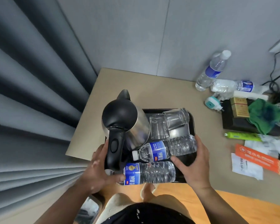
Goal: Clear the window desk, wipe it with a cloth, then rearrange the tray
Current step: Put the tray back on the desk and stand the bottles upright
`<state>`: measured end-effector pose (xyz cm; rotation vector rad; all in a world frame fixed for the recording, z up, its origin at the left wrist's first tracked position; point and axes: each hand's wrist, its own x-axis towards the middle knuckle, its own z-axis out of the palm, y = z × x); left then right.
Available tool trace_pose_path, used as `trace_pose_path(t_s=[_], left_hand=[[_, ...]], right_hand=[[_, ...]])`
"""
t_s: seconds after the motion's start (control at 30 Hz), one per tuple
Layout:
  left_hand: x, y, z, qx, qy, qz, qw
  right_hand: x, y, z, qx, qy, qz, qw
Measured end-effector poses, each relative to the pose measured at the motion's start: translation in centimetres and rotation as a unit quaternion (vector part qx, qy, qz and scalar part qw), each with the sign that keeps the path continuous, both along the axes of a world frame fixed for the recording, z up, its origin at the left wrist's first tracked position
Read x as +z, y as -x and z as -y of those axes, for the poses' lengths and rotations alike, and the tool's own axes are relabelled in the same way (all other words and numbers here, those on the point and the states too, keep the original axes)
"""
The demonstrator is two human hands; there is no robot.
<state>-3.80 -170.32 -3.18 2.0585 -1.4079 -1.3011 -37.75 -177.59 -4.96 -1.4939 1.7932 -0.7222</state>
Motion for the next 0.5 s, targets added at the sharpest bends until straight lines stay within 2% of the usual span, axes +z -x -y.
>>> trace_pose_path(t_s=[0.27,0.5], left_hand=[[1.3,-5.0,-7.2,0.002,0.060,0.044,0.997],[2.1,-8.8,-15.9,0.053,0.121,0.038,0.991]], right_hand=[[2.1,-5.4,-4.6,0.045,0.025,0.010,0.999],[3.1,-10.0,-9.2,0.108,0.045,0.012,0.993]])
